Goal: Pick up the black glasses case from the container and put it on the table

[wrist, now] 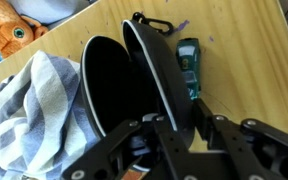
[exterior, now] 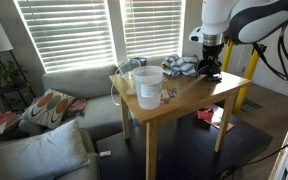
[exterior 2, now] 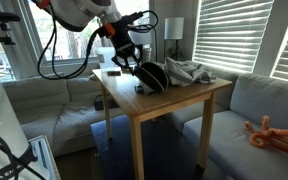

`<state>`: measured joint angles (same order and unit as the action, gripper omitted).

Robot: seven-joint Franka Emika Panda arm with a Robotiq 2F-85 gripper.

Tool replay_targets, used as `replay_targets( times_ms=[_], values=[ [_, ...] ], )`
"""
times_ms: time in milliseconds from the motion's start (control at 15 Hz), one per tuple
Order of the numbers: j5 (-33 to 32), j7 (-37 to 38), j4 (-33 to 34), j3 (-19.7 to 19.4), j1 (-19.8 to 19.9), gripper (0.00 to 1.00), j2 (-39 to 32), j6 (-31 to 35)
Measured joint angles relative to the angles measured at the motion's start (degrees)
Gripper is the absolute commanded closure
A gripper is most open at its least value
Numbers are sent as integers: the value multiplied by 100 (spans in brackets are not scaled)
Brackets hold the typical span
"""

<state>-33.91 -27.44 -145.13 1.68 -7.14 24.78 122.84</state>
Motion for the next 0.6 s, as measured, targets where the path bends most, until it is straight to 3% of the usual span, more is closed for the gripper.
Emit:
replay_targets(
  times_ms=[333, 600],
  values=[
    [102, -11, 267, -1, -37, 0, 224, 34],
    [990, -75, 358, -79, -145, 0, 741, -205]
  ],
)
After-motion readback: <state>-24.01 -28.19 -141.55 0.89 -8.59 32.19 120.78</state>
